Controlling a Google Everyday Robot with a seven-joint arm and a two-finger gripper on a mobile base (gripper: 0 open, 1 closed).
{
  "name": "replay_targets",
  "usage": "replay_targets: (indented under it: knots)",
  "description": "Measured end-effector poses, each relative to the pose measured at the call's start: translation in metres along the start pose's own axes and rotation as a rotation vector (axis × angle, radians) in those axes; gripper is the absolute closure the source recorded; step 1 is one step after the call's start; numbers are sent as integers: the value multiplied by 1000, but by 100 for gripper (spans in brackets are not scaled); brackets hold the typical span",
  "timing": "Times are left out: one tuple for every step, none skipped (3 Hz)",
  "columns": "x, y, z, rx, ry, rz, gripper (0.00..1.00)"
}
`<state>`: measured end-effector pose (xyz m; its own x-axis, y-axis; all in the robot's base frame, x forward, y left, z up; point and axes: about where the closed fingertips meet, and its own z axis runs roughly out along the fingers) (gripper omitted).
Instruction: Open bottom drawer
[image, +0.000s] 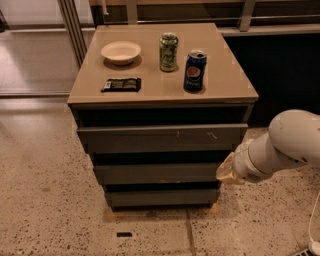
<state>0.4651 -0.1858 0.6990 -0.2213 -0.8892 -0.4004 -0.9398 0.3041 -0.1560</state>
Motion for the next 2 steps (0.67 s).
replay_targets:
  knots:
    - [26,16,81,-20,-70,-31,100]
    - [40,18,166,-43,-133,-40,100]
